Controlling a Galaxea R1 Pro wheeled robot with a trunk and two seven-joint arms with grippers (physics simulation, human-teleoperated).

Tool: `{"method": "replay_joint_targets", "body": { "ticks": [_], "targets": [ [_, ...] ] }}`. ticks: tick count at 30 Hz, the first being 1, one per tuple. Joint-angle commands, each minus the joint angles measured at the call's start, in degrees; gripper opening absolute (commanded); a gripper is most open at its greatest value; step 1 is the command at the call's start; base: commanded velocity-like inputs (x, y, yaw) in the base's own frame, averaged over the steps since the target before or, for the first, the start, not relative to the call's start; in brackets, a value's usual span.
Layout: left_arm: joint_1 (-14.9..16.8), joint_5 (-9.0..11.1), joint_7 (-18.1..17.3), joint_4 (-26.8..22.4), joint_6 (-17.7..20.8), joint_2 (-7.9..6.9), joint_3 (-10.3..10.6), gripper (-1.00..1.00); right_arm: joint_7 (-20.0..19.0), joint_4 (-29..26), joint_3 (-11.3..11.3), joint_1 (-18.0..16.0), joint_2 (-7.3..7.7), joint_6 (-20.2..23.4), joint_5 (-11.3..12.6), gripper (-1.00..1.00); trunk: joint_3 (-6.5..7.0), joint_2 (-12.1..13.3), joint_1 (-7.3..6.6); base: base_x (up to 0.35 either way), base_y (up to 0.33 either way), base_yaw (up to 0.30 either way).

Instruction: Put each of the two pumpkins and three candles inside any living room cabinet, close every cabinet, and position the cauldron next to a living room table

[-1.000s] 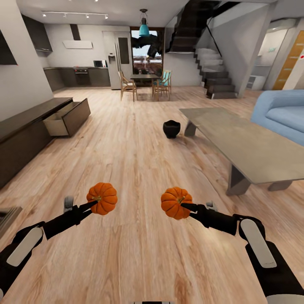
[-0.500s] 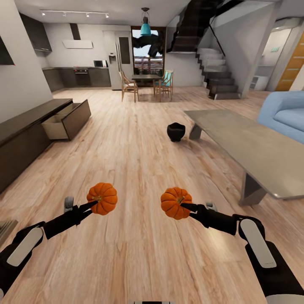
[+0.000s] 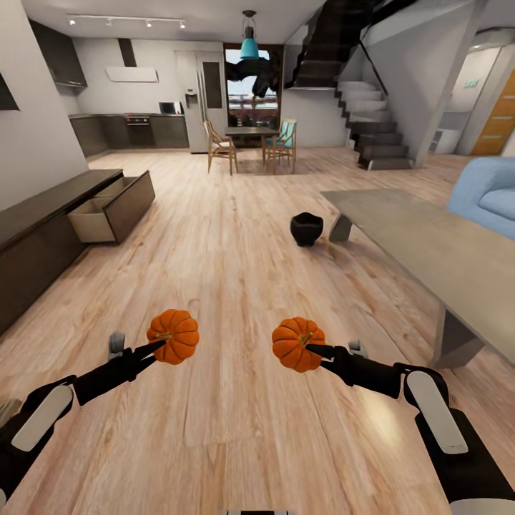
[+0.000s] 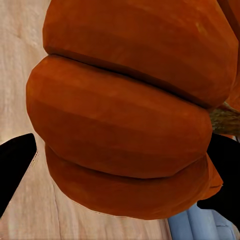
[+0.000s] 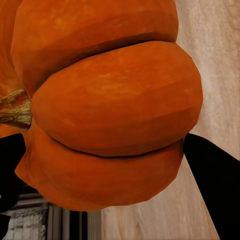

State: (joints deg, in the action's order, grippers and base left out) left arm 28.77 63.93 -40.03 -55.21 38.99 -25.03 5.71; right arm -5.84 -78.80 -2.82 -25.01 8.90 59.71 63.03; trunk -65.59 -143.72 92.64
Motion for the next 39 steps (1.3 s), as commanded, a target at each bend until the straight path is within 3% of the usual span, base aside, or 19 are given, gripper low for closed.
{"method": "replay_joint_targets", "body": {
  "ticks": [1, 39],
  "targets": [
    [0.05, 1.03, 0.03, 0.01, 0.56, -0.04, 0.09, -1.0, -0.58, -0.04, -0.08, -0.04, -0.01, 0.29, 0.43, -1.0, -0.04, -0.02, 0.02, 0.305, 0.16, 0.0],
    [0.14, 0.98, 0.04, 0.02, 0.56, -0.02, 0.07, -1.0, -0.58, -0.04, -0.08, -0.04, -0.02, 0.29, 0.43, -1.0, -0.04, -0.02, 0.02, 0.31, 0.142, 0.0]
  ]
}}
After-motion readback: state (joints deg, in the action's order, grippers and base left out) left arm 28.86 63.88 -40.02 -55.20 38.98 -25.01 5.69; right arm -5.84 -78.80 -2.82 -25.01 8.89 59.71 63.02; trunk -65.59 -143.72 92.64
